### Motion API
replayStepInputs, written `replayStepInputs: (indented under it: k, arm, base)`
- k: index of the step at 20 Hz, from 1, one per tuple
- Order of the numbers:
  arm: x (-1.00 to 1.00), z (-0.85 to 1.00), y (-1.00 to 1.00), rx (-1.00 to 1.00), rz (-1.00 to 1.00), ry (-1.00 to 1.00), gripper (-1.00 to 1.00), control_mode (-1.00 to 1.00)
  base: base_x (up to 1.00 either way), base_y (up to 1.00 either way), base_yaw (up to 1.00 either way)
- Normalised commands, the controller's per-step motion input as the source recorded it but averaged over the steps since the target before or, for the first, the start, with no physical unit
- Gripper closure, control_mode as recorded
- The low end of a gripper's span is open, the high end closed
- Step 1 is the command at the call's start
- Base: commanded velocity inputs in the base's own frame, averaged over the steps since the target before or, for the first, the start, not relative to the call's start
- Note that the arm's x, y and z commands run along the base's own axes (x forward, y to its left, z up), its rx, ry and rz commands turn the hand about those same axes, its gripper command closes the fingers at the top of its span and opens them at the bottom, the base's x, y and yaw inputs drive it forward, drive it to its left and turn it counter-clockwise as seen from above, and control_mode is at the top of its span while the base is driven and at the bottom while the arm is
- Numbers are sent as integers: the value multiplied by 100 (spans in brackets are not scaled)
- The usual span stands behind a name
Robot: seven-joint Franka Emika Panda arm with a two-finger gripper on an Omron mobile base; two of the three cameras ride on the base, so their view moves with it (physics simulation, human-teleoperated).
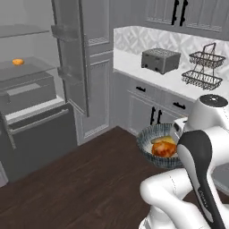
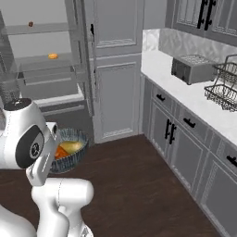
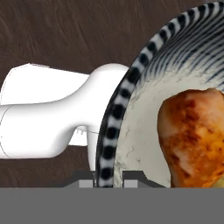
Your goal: Pick the chicken drumstick and cucumber from their plates and place them in the bowl. Then put the bowl in the fridge.
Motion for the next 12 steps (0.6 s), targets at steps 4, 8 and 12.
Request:
replayStepInputs:
  k: [4, 8, 12]
  arm:
    - [0, 0, 0, 0, 0, 0, 100, 100]
    - [0, 0, 0, 0, 0, 0, 100, 100]
    - [0, 0, 0, 0, 0, 0, 100, 100]
  base:
    - [100, 0, 58]
    - [100, 0, 57]
    - [98, -21, 21]
